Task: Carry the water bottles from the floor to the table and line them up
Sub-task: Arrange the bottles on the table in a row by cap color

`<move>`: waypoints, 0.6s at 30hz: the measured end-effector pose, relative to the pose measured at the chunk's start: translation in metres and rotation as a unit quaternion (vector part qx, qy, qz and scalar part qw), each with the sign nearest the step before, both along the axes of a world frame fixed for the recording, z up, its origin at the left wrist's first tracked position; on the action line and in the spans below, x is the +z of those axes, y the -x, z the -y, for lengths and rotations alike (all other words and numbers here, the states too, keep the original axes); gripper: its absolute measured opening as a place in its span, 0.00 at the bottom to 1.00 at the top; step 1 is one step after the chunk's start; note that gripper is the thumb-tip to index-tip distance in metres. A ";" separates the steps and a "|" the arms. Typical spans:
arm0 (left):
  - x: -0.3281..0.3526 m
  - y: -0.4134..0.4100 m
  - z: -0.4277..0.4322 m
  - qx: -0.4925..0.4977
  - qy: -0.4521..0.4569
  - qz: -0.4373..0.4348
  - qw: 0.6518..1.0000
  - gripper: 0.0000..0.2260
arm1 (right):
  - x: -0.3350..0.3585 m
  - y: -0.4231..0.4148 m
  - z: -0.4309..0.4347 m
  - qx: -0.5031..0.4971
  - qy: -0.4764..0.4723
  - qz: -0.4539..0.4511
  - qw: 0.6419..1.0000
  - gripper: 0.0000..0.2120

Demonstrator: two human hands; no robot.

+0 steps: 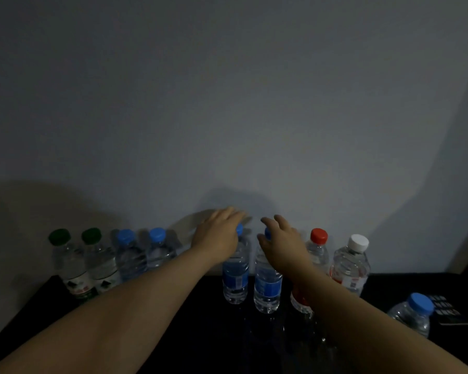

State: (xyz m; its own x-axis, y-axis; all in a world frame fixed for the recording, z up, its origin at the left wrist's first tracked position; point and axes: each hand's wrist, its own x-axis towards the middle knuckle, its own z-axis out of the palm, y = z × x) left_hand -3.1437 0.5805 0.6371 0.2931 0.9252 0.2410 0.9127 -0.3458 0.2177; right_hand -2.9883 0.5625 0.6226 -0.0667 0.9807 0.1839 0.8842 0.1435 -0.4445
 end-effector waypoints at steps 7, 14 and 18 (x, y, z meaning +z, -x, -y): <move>-0.013 -0.001 -0.011 -0.032 0.145 0.008 0.989 0.29 | -0.015 0.002 -0.013 0.031 -0.017 0.018 0.999 0.18; -0.012 0.008 -0.011 -0.037 0.123 0.005 0.992 0.16 | -0.016 0.001 -0.003 -0.020 -0.006 -0.040 0.999 0.16; -0.009 0.023 0.001 -0.015 0.120 0.027 0.992 0.13 | -0.012 0.012 0.003 0.005 0.001 -0.060 0.998 0.14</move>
State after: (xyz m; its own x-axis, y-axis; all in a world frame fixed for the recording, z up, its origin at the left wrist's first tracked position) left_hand -3.1665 0.5793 0.6284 0.3142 0.9488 0.0313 0.8878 -0.3053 0.3444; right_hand -3.0000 0.5590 0.6101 -0.0539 0.9804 0.1894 0.8226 0.1511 -0.5481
